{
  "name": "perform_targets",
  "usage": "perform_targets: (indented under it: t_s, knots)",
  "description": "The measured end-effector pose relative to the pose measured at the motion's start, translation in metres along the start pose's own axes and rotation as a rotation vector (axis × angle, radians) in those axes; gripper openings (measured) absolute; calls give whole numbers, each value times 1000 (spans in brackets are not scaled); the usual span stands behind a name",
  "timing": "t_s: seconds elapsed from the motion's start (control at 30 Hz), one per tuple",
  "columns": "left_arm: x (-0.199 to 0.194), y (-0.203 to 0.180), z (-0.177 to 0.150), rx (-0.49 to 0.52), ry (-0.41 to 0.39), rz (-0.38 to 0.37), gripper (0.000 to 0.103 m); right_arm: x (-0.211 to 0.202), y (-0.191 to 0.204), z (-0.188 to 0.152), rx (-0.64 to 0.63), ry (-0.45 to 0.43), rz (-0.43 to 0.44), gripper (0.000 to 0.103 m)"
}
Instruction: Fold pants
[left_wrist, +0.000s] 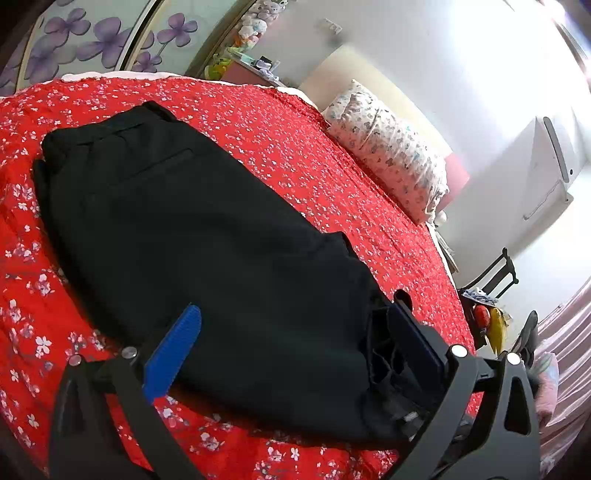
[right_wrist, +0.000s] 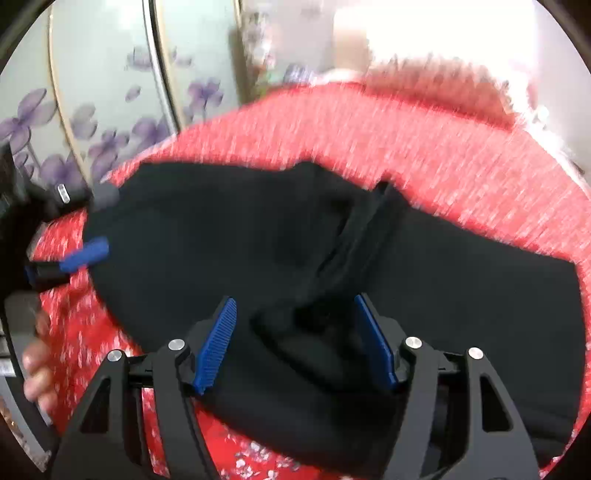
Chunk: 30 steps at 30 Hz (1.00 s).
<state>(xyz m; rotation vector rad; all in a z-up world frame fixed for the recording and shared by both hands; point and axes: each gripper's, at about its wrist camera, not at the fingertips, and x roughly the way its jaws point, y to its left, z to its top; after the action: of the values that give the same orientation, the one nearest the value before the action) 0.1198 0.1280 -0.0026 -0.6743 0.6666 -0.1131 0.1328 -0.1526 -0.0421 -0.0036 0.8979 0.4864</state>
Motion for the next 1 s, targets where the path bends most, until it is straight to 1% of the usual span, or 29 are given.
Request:
perform_targets:
  t_s: [0.07,0.13,0.17,0.2,0.27,0.33,0.37,0.4,0.43,0.47,0.5,0.53,0.63,0.7,0.73,0.77,0.8,0.83,0.9,0.93,1.0]
  knots:
    - [-3,3,2,-5,-3,-4,101,-1,0,-3,-16,19,24,70]
    - [-5,7,5,-15,-9,-6,101,-8,-1,-4,-25,63,68,70]
    - [-7,9,6,-23,-11,-8,101,-13,-4,-6,-2,69,97,70]
    - [-8,11,8,-33,-12,-12,101,-17,-11,-7,58,74,142,69]
    - [-12,17,13,-58,-14,-30,101,-27,-21,-6,145,26,185,69]
    - [-17,21,16,-80,-23,-50,101,-36,-25,-5,165,-48,160,70]
    - [-21,24,19,-92,-37,-64,101,-38,-25,-7,162,-72,148,74]
    - [-24,25,21,-97,-45,-69,101,-33,-25,-9,174,-57,162,79]
    - [-28,28,23,-102,-55,-76,101,-24,-25,-10,190,-6,179,86]
    - [-31,29,26,-103,-60,-79,101,-14,-25,-14,191,48,168,86]
    - [-34,32,29,-106,-67,-81,101,-17,-23,-13,184,34,162,86]
    - [-35,36,31,-111,-68,-78,101,-24,-23,-14,207,34,174,86]
    - [-38,53,38,-166,-34,-98,101,-46,-37,-19,340,10,262,86]
    - [-35,69,41,-230,23,-146,101,-69,-46,-25,402,-41,320,86]
    - [-35,74,43,-249,42,-167,101,-79,-48,-29,416,-61,338,86]
    - [-32,83,44,-284,78,-211,101,-84,-50,-31,424,-72,352,87]
    - [-31,90,45,-316,99,-237,101,-91,-53,-34,436,-90,374,87]
    - [-30,95,45,-337,107,-247,101,-96,-56,-36,445,-105,391,87]
    - [-30,108,43,-391,115,-250,101,-103,-62,-36,461,-128,401,87]
    - [-30,114,42,-416,116,-271,101,-102,-64,-36,462,-127,400,87]
    - [-31,115,42,-422,121,-276,101,-99,-65,-35,454,-112,392,87]
